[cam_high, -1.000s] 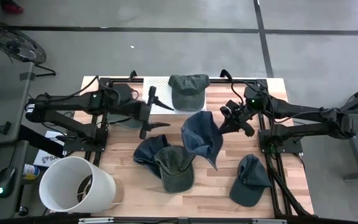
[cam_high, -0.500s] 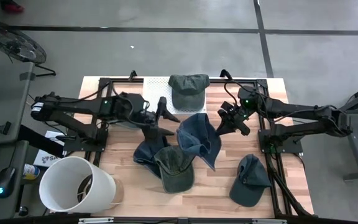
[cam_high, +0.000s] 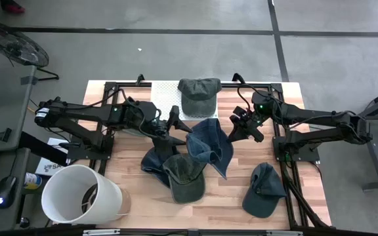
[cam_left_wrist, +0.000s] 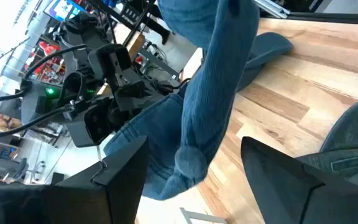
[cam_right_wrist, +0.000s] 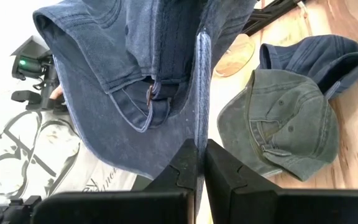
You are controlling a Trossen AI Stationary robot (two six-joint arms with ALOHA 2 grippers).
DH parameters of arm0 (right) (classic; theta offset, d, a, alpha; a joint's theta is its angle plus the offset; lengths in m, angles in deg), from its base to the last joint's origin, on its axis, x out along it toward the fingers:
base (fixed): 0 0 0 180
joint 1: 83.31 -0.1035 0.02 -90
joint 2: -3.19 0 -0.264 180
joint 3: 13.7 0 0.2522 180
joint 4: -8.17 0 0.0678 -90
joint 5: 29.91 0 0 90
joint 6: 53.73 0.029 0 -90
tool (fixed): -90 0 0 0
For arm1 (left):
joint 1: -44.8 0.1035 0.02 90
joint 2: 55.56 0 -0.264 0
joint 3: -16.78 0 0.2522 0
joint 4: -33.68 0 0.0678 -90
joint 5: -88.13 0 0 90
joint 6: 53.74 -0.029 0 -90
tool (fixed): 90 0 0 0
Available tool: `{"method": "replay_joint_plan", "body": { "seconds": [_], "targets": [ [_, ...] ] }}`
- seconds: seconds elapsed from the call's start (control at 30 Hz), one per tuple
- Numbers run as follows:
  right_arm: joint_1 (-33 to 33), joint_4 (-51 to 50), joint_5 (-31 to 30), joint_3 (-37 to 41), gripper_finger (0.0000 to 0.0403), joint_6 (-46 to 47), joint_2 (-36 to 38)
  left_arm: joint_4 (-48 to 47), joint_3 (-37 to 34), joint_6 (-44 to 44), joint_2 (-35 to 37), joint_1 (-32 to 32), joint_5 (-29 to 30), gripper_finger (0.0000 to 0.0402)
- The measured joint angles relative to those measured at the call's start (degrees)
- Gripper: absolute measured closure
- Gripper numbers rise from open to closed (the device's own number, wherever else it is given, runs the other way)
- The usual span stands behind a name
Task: Pick & Place hat
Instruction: Put the top right blue cap on the shelf
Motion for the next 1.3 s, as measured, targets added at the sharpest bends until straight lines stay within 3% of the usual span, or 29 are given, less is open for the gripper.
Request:
{"method": "replay_joint_plan", "body": {
  "seconds": [0.4, 0.77, 0.93, 1.13, 1.3],
  "targets": [
    [0.0, 1.1, -0.1, -0.1, 0.04, 0.0, 0.0, -0.3, 0.0, 0.4, 0.1, 0.0, 0.9, 0.0259],
    [0.0, 3.7, 0.1, -0.1, 0.04, 1.4, 0.0, -0.2, 0.0, 0.4, 0.1, 0.0, 1.1, 0.0315],
    [0.0, 3.7, 0.0, -0.1, 0.0398, 1.4, 0.0, -0.1, 0.0, 0.7, 0.1, 0.0, 2.2, 0.0361],
    [0.0, 3.7, -0.2, -0.1, 0.0391, 1.4, 0.0, -0.1, 0.0, 0.7, 0.1, 0.0, 3.3, 0.0364],
    [0.0, 3.8, -0.3, -0.1, 0.0376, 1.4, 0.0, 0.5, 0.0, 6.0, 0.1, 0.0, 3.5, 0.0364]
  ]
}}
